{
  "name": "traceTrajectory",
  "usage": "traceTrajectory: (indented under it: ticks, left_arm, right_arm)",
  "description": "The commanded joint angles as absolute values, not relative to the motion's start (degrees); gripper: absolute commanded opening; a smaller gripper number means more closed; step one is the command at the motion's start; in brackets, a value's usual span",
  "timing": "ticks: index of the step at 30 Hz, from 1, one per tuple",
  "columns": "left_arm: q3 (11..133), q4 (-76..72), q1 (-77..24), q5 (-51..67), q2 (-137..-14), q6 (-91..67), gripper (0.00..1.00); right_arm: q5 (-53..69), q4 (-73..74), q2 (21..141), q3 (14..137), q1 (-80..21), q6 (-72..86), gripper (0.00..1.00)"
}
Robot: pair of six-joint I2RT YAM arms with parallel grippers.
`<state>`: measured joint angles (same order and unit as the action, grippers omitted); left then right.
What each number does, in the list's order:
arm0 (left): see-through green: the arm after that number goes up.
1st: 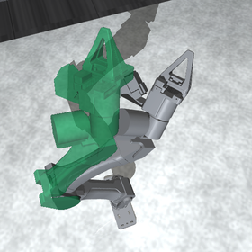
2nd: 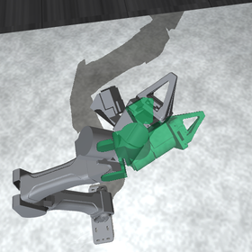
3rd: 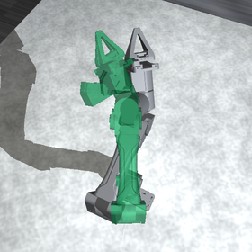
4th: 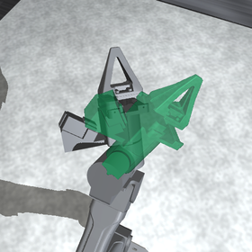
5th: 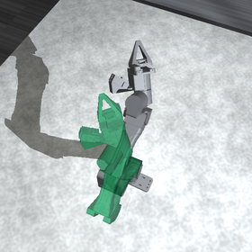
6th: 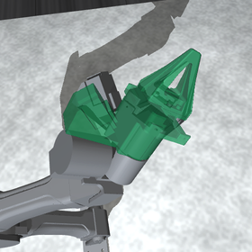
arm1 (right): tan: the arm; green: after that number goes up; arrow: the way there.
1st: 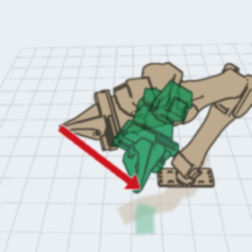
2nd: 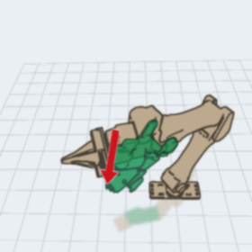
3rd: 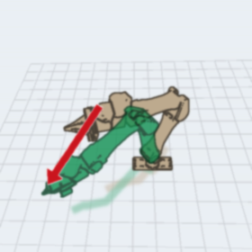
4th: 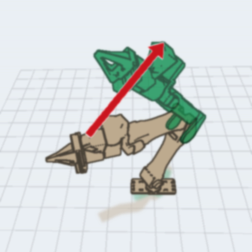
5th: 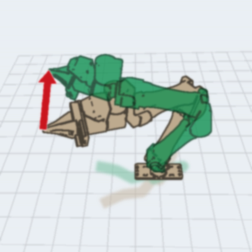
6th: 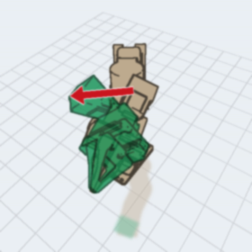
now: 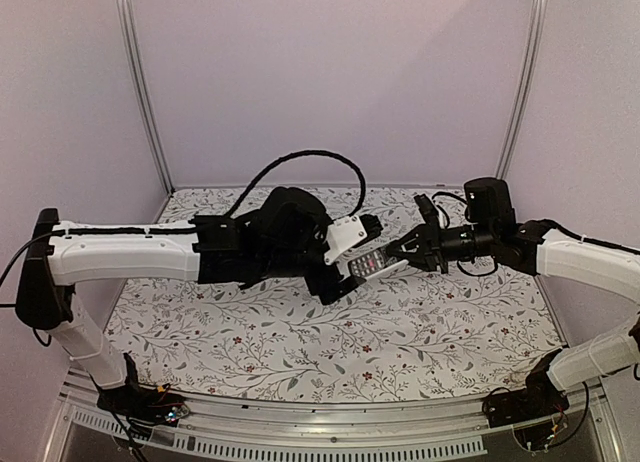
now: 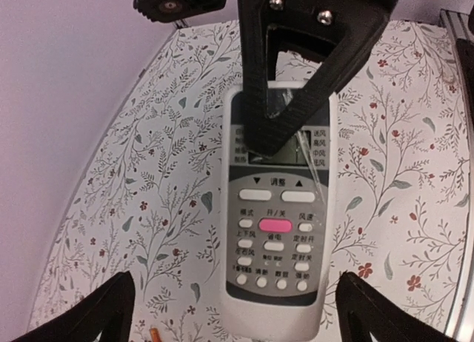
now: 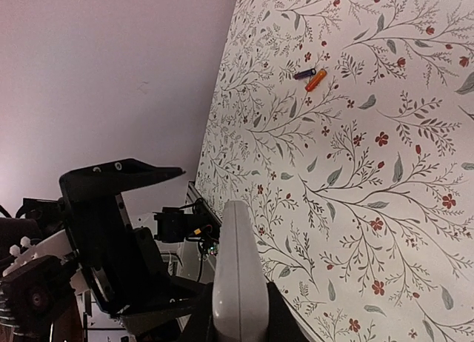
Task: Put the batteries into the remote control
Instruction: Pass from the left arm to the right
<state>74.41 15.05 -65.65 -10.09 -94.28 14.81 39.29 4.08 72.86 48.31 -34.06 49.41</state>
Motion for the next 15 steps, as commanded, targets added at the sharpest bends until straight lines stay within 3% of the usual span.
traceTrajectory:
  ticks: [1, 10, 15]
  left_arm:
    - [70.63, 8.26, -67.95, -18.12, -89.92, 17.55, 0.99]
    - [65.52, -7.16, -76.59, -39.98, -94.37, 33.83, 0.99]
    - [67.63, -5.37, -78.51, -43.69, -98.01, 37.26, 0.89]
  right_arm:
    - [38.50, 3.92, 72.57, 48.84, -34.11, 51.33, 0.01]
    - [37.20, 3.33, 72.34, 49.85, -34.09, 56.27, 0.03]
    - [38.46, 1.94, 73.07, 50.02, -34.06, 58.56, 0.04]
